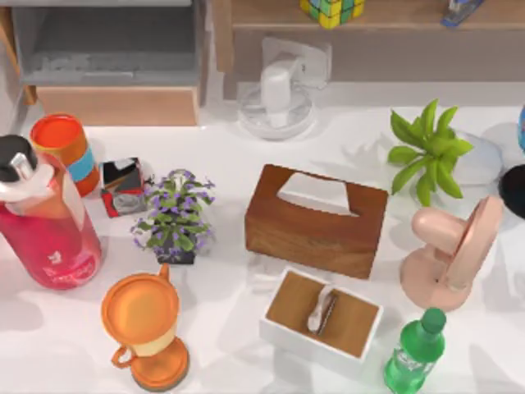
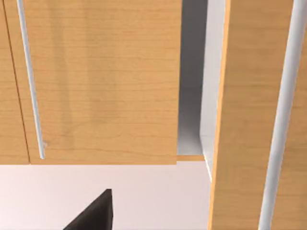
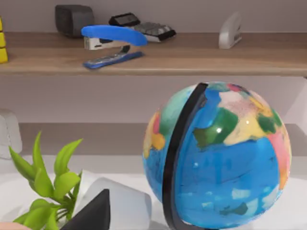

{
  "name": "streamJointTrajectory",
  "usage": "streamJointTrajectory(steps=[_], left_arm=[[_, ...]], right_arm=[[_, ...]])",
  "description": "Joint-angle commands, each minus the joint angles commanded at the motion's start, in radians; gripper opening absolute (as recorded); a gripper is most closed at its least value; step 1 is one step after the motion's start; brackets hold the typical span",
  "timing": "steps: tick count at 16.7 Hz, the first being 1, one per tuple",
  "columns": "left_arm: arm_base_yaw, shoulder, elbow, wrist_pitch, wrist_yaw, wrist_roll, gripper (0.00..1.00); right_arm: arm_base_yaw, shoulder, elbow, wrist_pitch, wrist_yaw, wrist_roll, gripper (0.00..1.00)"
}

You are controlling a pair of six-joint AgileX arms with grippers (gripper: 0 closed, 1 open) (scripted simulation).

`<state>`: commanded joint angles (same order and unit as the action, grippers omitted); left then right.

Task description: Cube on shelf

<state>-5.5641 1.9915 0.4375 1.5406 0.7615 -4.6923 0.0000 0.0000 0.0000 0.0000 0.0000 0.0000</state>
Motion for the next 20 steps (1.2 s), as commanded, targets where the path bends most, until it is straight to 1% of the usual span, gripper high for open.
streamJointTrajectory(steps=[3,8,12,20], left_arm=[[-0.004,0.006,0.011,-0.005,-0.007,0.0,1.0],[-0.054,0.028,0.072,-0.041,-0.054,-0.002,1.0],[-0.06,0.031,0.078,-0.046,-0.06,-0.001,1.0],[-0.06,0.031,0.078,-0.046,-0.06,-0.001,0.4]], right_arm=[[0.0,0.0,0.0,0.0,0.0,0.0,1.0],[0.0,0.0,0.0,0.0,0.0,0.0,1.0],[0.0,0.0,0.0,0.0,0.0,0.0,1.0],[0.0,0.0,0.0,0.0,0.0,0.0,1.0]])
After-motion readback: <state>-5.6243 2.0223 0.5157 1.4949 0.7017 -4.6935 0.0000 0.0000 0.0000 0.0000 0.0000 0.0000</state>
